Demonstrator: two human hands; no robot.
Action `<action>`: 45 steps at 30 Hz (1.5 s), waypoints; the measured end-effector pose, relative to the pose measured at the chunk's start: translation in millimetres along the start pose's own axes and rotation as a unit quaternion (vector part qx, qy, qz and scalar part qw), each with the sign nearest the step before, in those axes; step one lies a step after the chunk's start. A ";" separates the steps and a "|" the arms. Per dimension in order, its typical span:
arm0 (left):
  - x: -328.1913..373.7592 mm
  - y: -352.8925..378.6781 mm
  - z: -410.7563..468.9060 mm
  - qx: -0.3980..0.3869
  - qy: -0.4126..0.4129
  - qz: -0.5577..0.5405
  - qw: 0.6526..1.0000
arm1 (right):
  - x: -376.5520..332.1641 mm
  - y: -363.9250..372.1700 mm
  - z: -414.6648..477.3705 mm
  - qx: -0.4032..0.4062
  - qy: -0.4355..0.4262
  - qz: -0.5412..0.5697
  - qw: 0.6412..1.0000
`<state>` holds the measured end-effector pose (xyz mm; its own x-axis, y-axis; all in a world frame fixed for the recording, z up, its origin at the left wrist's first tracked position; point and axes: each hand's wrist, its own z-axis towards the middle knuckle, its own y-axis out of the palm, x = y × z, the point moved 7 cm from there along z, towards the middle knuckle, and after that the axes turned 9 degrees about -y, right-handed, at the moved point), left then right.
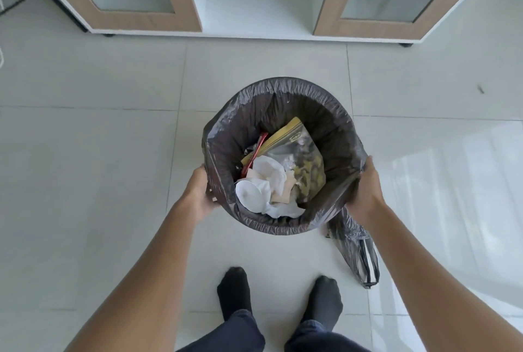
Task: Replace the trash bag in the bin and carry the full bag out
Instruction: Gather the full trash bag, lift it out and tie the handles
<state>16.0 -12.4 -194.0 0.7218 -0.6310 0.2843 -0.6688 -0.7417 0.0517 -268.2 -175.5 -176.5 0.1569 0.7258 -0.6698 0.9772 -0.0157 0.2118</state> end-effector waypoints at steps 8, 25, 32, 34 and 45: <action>-9.9 -14.4 -8.4 -0.003 0.010 0.139 0.990 | -11.3 -32.0 -23.8 0.056 0.004 -0.095 0.994; -21.4 -18.9 -52.6 0.152 0.059 0.165 0.973 | -62.0 -28.2 -52.1 0.174 -0.129 -0.365 0.905; -6.3 -24.3 -65.4 0.177 0.119 0.126 0.969 | -54.7 -23.6 -46.2 0.144 -0.081 -0.351 0.921; -3.5 -22.8 -69.1 0.161 0.126 0.099 0.974 | -54.6 -22.0 -49.1 0.137 -0.073 -0.317 0.936; -8.6 -34.1 -73.5 0.159 0.109 0.120 0.974 | -48.3 -14.2 -57.5 0.008 -0.033 -0.317 0.948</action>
<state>19.5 35.0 -127.9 0.4745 -0.7569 0.4494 -0.6992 -0.6342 -0.3300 -297.8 -170.9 -106.2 -0.4551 0.5476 -0.7022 0.8797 0.3989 -0.2590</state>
